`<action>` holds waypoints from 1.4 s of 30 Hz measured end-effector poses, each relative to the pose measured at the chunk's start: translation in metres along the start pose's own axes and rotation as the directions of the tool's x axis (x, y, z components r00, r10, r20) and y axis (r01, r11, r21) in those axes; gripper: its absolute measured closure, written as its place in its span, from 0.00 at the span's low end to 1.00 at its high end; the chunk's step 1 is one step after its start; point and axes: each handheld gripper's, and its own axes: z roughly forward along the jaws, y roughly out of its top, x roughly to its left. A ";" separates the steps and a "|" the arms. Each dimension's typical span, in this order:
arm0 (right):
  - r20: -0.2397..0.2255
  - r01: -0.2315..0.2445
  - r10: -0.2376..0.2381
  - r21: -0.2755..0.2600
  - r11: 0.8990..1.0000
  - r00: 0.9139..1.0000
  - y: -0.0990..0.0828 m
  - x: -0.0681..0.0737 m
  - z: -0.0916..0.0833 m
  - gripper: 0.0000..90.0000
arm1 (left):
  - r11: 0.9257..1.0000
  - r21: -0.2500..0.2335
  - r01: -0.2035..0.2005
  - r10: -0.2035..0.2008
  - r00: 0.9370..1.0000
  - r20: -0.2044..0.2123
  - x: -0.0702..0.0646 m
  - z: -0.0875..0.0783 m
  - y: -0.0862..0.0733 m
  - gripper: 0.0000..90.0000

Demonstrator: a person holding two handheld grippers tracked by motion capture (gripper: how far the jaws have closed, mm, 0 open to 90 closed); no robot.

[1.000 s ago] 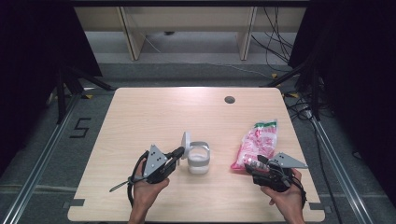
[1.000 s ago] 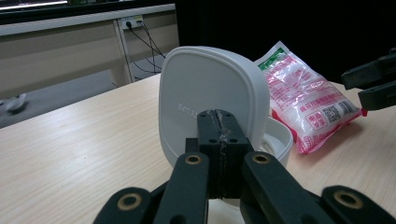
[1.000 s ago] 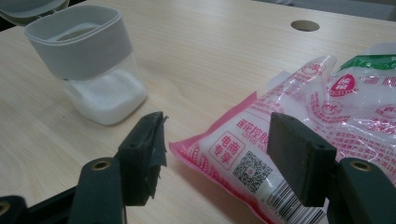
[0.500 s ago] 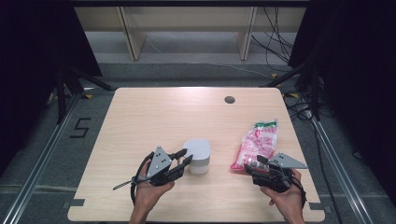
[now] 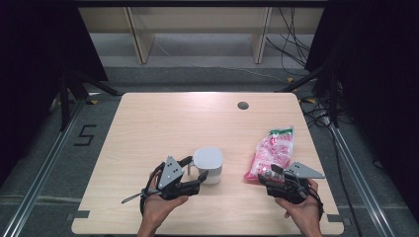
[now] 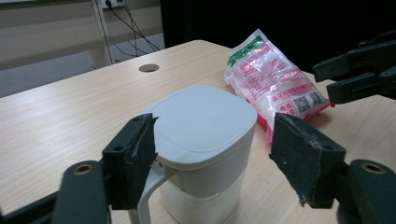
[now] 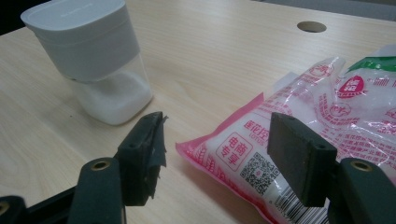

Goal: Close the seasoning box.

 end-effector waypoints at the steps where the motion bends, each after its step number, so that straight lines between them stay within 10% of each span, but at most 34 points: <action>1: -0.006 -0.010 0.010 0.001 1.000 1.000 0.000 0.001 0.000 0.42 | 1.000 -0.001 0.002 -0.002 1.000 0.001 0.000 0.000 -0.001 0.31; 42: -0.051 0.025 -0.023 0.042 0.999 0.998 -0.009 0.008 0.002 0.37 | 0.997 0.064 0.048 -0.046 0.998 -0.032 0.011 -0.012 -0.051 0.23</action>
